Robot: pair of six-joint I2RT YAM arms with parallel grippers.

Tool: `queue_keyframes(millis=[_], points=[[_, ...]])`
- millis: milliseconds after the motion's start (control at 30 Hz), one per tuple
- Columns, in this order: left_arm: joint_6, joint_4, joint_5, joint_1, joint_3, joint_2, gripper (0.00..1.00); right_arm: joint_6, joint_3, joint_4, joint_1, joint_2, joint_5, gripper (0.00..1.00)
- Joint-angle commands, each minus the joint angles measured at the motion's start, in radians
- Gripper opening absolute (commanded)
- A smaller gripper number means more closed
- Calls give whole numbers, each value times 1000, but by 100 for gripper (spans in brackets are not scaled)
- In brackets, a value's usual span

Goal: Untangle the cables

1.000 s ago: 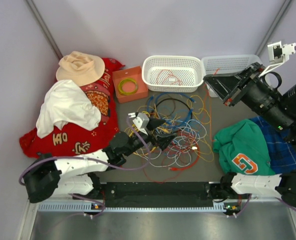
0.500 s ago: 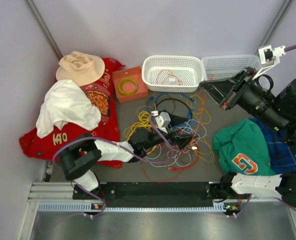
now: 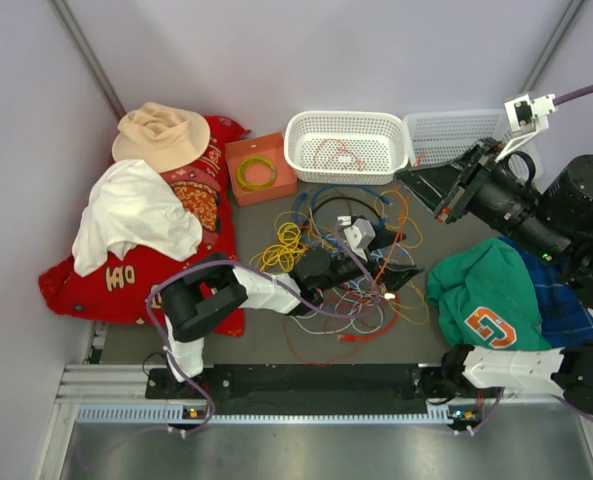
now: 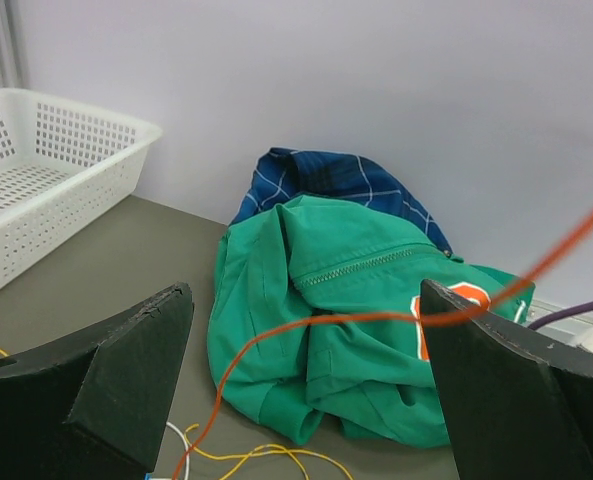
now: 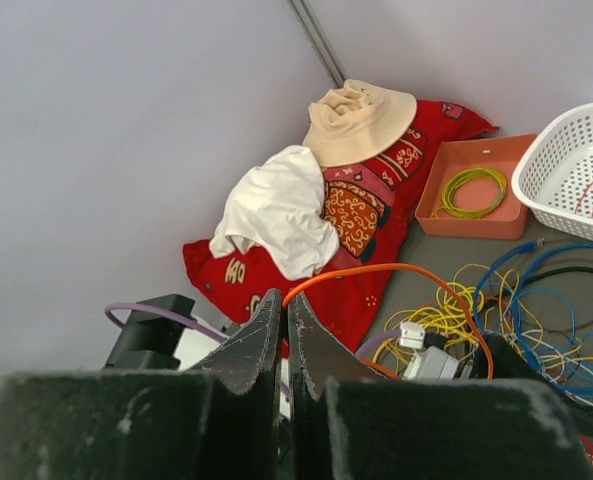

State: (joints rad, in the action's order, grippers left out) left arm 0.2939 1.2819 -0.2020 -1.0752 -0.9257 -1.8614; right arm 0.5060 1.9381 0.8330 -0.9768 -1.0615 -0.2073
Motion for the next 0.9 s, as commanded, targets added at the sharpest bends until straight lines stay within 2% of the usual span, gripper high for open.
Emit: queue_keyframes(millis=[0,67,133,167,200,233,300,333,400,467,500,533,567,633,667,733,767,867], points=[[22,255,-19,-9,-76,-21,99,11,-4,2,-2,17,3,0],[22,247,-16,-8,-96,-27,97,14,-14,2,-2,21,-1,0],[13,237,-10,-9,-110,-32,86,14,-19,0,-2,23,-1,0],[4,234,-1,-8,-117,-33,76,17,-24,0,-2,23,2,0],[-2,225,6,-6,-117,-33,54,16,-25,-2,0,24,2,0],[-9,218,15,-6,-116,-30,41,17,-27,-2,-2,26,0,0],[-25,208,41,0,-91,-7,24,19,-39,-2,-2,40,-7,0],[-27,197,47,3,-76,5,0,17,-47,-3,-2,47,-15,0],[-48,179,68,3,-16,65,0,16,-82,-11,-2,70,-46,0],[-73,52,99,4,30,161,0,11,-132,-23,0,112,-90,2],[-75,-58,161,6,25,204,0,6,-152,-28,0,127,-107,4],[-87,-333,192,4,7,285,0,3,-169,-29,-2,161,-128,6],[-90,-533,266,6,-80,319,0,-1,-204,-34,-2,176,-164,9],[-102,-839,445,9,-204,356,0,-14,-243,-35,-2,225,-201,16],[-110,-1107,491,12,-325,355,0,-18,-281,-35,-2,244,-233,28],[-122,-1330,624,20,-438,341,0,-18,-323,-22,-2,273,-271,48],[-122,-1490,656,24,-535,334,0,-15,-365,-14,-2,300,-303,65],[-113,-1689,717,57,-710,304,0,5,-442,28,-3,337,-372,84]])
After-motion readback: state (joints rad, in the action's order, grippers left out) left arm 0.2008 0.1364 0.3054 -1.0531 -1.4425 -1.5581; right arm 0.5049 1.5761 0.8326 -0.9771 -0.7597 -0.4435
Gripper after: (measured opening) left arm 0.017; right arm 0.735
